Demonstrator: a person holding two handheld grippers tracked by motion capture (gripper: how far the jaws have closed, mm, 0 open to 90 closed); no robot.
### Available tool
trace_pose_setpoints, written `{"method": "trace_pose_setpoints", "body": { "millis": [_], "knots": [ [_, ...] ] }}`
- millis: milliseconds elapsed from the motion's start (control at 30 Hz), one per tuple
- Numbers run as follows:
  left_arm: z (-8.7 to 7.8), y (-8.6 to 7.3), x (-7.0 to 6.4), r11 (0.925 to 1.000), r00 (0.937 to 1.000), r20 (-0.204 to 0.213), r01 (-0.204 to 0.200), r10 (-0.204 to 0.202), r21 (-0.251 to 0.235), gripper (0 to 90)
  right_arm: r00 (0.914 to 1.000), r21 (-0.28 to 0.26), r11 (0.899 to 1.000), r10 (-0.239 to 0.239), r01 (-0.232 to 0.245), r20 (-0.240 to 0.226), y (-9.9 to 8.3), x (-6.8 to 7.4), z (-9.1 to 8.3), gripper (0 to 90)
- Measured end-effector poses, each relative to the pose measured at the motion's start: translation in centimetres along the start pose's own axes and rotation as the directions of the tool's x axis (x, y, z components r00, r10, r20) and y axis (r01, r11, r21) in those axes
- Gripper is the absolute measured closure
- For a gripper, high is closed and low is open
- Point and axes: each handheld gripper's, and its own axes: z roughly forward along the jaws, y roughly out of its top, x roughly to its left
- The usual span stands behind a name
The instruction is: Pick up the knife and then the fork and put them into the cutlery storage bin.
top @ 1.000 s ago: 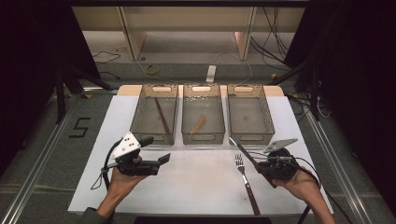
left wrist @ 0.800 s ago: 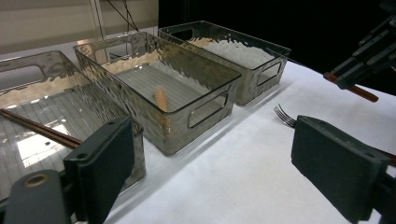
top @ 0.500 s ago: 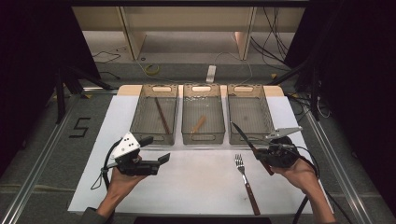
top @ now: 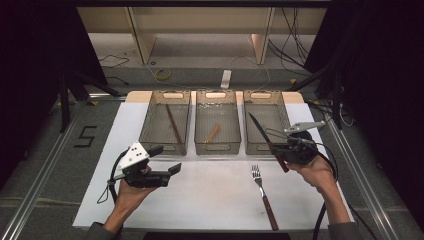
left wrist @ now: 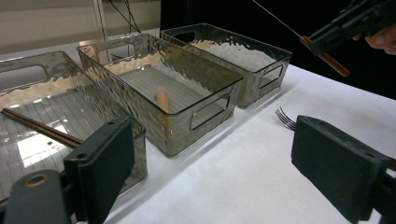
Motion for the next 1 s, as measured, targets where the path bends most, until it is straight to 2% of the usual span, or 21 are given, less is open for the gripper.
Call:
{"method": "trace_pose_setpoints", "body": {
  "millis": [433, 1000],
  "knots": [
    [-0.1, 0.0, 0.1, 0.9999, 1.0, -0.008, -0.001, 0.001, -0.013, 13.0, 0.9989, -0.019, 0.999, 0.037, -0.037, 0.028, 2.5, -1.6, 0.8, 77.5],
    [-0.2, 0.0, 0.0, 0.9998, 0.9999, -0.013, -0.004, 0.004, -0.021, 13.0, 0.9968, -0.03, 0.998, 0.057, -0.056, 0.057, 5.8, -2.6, 2.1, 77.5]
  ]
}}
